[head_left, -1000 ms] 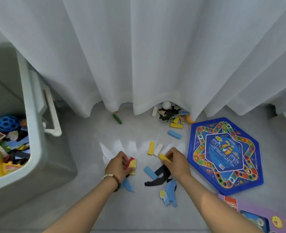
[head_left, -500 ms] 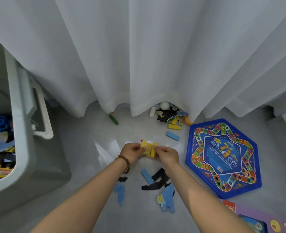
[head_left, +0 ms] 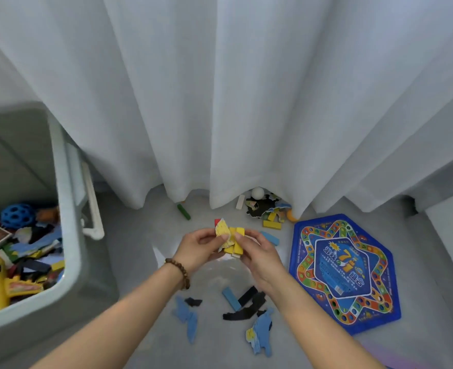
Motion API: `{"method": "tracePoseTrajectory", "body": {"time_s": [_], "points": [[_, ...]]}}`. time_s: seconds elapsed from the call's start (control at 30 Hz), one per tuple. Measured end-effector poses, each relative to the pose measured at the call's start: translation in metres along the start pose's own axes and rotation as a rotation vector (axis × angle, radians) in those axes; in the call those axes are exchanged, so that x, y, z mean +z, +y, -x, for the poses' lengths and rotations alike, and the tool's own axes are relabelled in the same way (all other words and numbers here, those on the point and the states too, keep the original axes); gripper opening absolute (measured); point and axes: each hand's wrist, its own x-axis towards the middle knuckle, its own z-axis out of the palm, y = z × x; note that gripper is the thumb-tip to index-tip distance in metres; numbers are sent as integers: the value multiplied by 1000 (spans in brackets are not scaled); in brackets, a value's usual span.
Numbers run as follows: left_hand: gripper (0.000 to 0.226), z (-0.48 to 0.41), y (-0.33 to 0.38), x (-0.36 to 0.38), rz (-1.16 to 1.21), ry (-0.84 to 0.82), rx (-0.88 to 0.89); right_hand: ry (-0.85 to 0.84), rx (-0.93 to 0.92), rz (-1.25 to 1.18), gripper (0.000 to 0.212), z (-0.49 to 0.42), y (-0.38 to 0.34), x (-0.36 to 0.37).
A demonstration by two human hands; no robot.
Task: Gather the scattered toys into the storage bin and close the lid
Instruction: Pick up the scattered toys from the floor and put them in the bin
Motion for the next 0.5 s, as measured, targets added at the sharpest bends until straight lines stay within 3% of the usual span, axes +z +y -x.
{"method": "tracePoseTrajectory", "body": {"time_s": [0.17, 0.27, 0.37, 0.5], "points": [[21, 92, 89, -81, 24, 124, 277, -352, -180, 140, 21, 63, -49, 112], [26, 151, 120, -151, -83, 265, 377, -535, -233, 311, 22, 90, -47, 199], [39, 184, 124, -219, -304, 486, 325, -596, -270, 498, 28, 108, -29, 268], [61, 194, 113, -265, -741, 705, 123, -482, -559, 853, 35, 106, -19, 276]]}}
